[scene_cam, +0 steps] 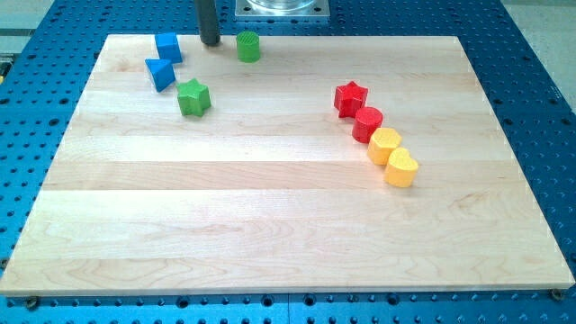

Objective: Push the green circle towards the red circle

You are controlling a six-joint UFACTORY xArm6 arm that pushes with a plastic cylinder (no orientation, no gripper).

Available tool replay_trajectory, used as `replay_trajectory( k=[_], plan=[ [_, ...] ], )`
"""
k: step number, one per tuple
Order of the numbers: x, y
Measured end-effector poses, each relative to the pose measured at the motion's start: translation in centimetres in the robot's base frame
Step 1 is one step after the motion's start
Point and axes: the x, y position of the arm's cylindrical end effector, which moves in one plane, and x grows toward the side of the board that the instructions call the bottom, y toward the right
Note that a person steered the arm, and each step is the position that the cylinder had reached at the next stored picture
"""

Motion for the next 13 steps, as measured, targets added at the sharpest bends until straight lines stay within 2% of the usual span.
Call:
replay_trajectory(
  k=[1,2,4,7,8,9,10,11,12,13],
  plan=[
    [-0.1,0.8],
    [0.1,7.9],
    [0.6,8.8],
    [0.8,7.8],
    [2.4,7.9],
    [7.2,7.9],
    [8.5,7.9],
    [7.2,6.1],
    [6.5,1.3],
    [8.3,-1.7]
  ],
)
